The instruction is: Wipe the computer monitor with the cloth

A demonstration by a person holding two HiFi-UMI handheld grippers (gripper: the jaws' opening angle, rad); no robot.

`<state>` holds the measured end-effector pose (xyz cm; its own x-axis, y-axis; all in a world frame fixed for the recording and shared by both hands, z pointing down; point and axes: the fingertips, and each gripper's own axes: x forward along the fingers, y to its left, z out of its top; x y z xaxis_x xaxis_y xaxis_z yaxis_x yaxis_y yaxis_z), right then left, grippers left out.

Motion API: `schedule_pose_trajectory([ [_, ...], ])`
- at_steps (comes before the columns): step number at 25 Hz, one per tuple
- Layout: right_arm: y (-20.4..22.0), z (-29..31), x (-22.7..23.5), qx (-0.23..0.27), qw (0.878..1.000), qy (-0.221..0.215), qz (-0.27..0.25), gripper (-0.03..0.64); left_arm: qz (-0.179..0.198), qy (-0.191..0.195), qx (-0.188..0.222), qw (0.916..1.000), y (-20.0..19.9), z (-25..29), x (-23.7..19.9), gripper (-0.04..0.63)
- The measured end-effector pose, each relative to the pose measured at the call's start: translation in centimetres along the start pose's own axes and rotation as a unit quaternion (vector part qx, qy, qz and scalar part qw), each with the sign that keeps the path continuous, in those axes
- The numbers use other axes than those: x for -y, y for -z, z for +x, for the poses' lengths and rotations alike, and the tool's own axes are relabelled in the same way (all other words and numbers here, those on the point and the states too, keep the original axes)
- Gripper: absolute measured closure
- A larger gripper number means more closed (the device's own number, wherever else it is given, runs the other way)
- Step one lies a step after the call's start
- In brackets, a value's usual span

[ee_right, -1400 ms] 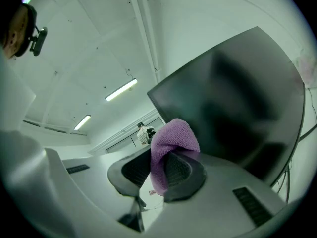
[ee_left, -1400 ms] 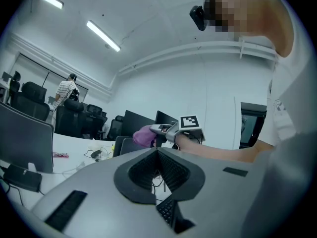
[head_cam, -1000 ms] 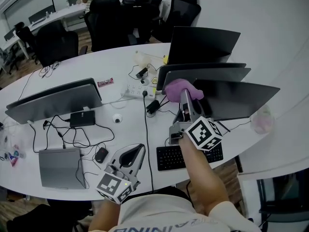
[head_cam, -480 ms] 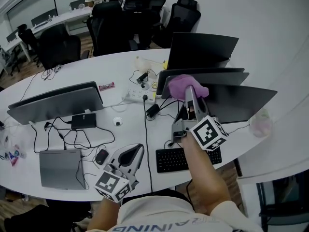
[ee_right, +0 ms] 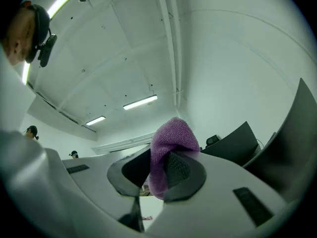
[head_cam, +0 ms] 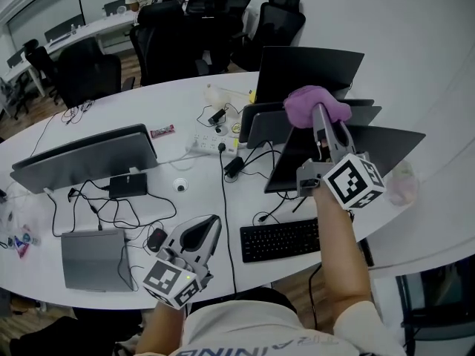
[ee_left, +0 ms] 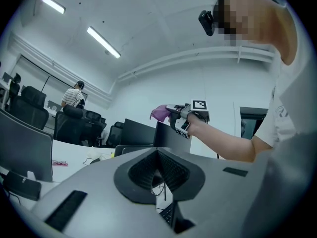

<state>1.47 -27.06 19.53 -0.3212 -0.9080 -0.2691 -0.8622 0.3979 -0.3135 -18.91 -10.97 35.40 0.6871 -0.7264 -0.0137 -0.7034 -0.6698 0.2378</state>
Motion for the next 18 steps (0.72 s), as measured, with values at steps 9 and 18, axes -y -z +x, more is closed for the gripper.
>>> schedule_pose_trajectory([
  [9,0.1,2.9,0.7,-0.030,0.998,0.030,-0.057,0.554,-0.006,0.023,0.014,0.9996,-0.6,-0.6,-0.9,0.591],
  [18,3.8,1.6,2.6,-0.143,0.972,0.025,-0.186,0.554,0.012,0.023,0.012,0.9996,-0.4,0.2,-0.2,0.591],
])
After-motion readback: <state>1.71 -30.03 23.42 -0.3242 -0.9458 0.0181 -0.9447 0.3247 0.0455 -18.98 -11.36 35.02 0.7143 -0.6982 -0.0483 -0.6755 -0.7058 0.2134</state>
